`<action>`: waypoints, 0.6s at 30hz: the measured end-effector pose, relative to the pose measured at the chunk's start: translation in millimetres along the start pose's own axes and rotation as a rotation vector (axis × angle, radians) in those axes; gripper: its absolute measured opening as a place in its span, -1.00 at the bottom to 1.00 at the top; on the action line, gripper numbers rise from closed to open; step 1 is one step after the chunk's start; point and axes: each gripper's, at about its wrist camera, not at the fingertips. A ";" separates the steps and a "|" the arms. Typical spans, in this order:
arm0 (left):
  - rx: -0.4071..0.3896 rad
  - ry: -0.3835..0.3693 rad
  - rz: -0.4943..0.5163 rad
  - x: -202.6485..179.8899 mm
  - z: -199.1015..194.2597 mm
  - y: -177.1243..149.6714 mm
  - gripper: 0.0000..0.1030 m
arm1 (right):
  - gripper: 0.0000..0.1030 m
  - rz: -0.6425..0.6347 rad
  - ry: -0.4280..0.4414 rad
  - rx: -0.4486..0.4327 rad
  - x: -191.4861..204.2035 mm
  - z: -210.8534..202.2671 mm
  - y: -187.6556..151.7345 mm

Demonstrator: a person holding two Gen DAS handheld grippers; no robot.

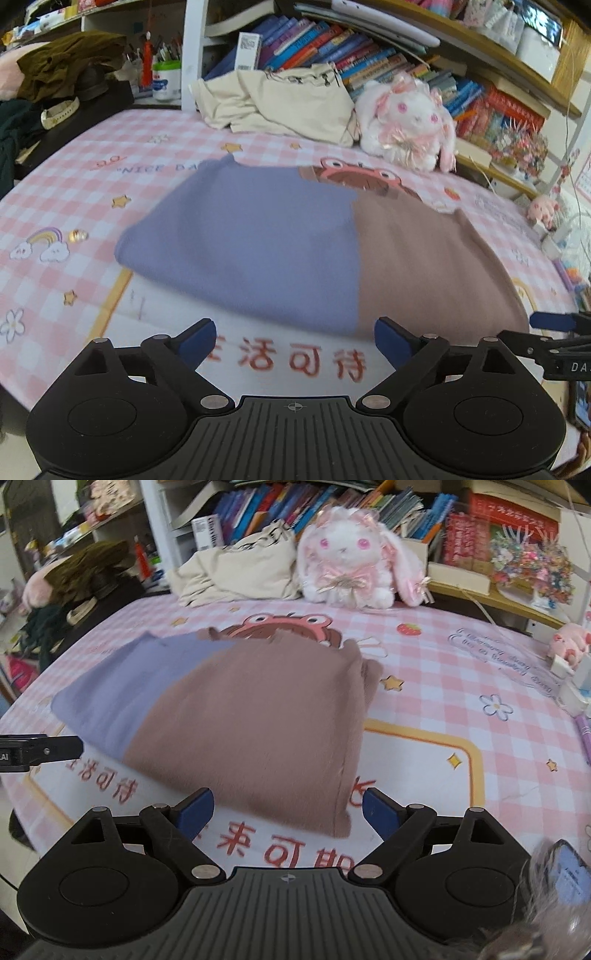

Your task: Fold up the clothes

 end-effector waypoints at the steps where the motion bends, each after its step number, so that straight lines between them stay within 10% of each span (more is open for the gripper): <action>1: 0.008 0.007 0.006 -2.1 -0.3 -2.1 0.84 | 0.70 -0.006 0.007 0.005 0.6 0.2 -1.9; 18: 0.081 -0.003 0.075 10.6 11.0 -0.6 0.90 | 0.87 -0.007 -0.069 0.068 25.9 7.2 -9.4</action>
Point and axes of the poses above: each gripper's, at about its wrist camera, not at the fingertips, and z roughly the way its jaws point, x to its left, y to its top, and after that the axes turned 3 degrees about -z, right-handed
